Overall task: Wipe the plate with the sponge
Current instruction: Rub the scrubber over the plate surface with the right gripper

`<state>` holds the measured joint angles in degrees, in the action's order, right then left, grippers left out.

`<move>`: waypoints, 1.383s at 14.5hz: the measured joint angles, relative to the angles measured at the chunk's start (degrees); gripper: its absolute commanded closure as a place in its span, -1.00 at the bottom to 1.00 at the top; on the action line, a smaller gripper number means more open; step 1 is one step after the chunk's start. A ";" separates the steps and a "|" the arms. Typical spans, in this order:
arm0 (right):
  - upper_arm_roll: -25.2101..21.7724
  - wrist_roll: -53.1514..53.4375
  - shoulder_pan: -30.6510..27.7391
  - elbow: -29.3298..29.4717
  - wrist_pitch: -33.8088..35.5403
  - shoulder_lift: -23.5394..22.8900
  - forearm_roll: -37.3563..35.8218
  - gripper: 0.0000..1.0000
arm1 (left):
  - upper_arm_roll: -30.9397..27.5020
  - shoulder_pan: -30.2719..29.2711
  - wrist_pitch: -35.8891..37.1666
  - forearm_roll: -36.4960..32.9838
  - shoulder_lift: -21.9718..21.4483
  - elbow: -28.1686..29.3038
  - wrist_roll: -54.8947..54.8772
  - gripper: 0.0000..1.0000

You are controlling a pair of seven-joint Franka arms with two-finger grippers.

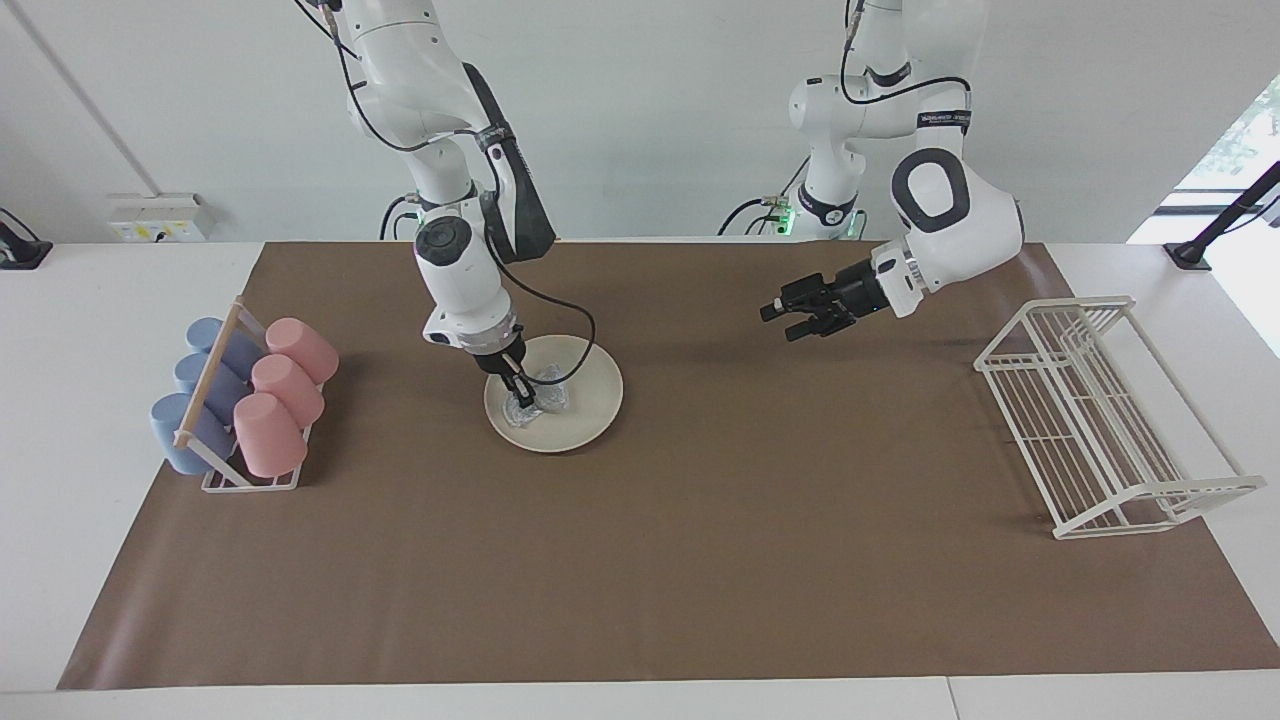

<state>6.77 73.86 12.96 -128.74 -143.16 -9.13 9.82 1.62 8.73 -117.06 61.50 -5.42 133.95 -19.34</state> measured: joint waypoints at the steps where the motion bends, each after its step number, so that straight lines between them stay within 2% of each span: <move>1: 0.06 3.35 1.53 -0.03 -0.17 0.07 0.00 1.00 | 0.06 0.01 0.00 -0.91 0.00 -0.46 1.33 -1.00; 4: 0.23 12.66 7.13 -0.51 -2.99 0.09 0.00 1.00 | 0.34 0.05 0.00 -1.93 -0.01 -1.74 5.00 -1.00; 7: 0.18 13.25 7.48 -0.75 -3.50 0.09 0.00 1.00 | 0.59 0.07 0.00 -2.06 -0.01 -2.61 8.24 -1.00; 10: 0.11 6.44 5.37 -0.75 -3.49 0.09 0.00 1.00 | 0.60 0.08 -0.01 -2.07 -0.01 -2.64 8.74 -1.00; 14: -0.06 -6.38 -1.33 -0.93 -3.44 0.08 0.01 1.00 | 0.60 0.08 -0.03 -2.09 -0.01 -2.80 8.78 -1.00; 20: 0.18 -7.61 -1.62 -1.08 -3.43 0.09 0.01 1.00 | 0.60 0.08 -0.03 -2.21 -0.01 -3.06 8.80 -1.00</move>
<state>6.95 66.25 11.34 -129.82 -146.59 -9.04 9.83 2.22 8.81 -117.08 59.29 -5.43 130.89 -10.54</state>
